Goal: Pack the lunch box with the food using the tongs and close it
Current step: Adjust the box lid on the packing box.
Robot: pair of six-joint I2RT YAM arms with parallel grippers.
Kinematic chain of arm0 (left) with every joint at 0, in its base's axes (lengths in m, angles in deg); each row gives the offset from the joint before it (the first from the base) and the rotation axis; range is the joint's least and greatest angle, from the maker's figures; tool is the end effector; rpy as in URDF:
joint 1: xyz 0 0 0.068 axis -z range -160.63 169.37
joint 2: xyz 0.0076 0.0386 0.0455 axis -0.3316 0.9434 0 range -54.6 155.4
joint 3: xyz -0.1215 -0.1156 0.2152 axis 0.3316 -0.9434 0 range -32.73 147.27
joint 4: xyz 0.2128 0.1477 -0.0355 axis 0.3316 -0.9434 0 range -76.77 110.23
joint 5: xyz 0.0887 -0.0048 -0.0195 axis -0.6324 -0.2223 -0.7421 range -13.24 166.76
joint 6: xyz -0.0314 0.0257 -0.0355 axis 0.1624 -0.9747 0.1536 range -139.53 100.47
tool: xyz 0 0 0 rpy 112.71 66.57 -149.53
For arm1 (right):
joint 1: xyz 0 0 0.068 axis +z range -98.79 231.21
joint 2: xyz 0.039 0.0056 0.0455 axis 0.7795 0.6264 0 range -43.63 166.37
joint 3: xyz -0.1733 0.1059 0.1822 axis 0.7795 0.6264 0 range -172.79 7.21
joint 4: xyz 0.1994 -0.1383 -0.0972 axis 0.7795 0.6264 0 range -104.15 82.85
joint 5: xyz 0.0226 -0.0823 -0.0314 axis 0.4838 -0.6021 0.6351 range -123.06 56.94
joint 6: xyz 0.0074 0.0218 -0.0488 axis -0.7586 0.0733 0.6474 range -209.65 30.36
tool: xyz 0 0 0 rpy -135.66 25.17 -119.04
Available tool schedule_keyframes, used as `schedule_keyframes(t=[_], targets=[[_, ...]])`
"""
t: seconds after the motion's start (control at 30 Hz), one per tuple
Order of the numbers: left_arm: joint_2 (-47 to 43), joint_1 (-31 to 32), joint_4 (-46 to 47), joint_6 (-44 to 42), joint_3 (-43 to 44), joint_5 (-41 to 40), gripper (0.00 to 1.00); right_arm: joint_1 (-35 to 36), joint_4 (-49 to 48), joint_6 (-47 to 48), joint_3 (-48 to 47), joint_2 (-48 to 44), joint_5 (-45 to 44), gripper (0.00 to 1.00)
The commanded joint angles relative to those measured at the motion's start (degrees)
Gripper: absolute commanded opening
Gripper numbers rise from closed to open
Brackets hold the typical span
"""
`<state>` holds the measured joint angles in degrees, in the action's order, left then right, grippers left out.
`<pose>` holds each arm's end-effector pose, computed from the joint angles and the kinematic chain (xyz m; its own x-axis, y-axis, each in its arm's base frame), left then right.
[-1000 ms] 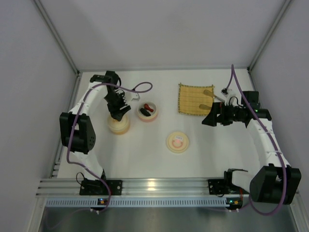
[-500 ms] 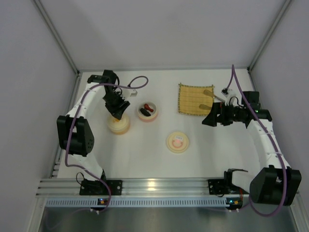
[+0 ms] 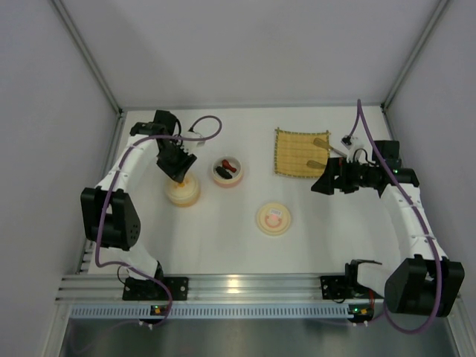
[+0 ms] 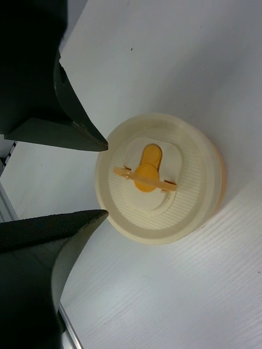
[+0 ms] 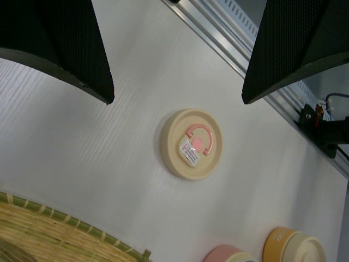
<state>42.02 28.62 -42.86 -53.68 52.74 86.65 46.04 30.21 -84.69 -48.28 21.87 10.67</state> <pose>0.3268 -0.0595 0.2824 -0.6713 0.6696 -0.3178 0.7024 0.7116 0.0157 0.2217 0.0047 0.2892 -0.7775 0.0078 -0.6289 -0.4044 0.7596 0.5093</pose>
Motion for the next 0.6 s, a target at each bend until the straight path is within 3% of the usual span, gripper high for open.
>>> schedule_keyframes(t=[0.0,0.2,0.57], targets=[[-0.6,-0.2,2.9,1.1,-0.2,-0.8,0.52,-0.8,-1.6,1.0,0.0,-1.7,0.6,0.99],[0.3,-0.2,4.5,0.2,-0.5,0.2,0.52,-0.8,-1.6,0.9,-0.1,-1.2,0.7,0.99],[3.0,0.1,5.3,1.9,-2.1,0.2,0.42,-0.8,-1.8,0.9,0.0,-1.1,0.4,0.99]])
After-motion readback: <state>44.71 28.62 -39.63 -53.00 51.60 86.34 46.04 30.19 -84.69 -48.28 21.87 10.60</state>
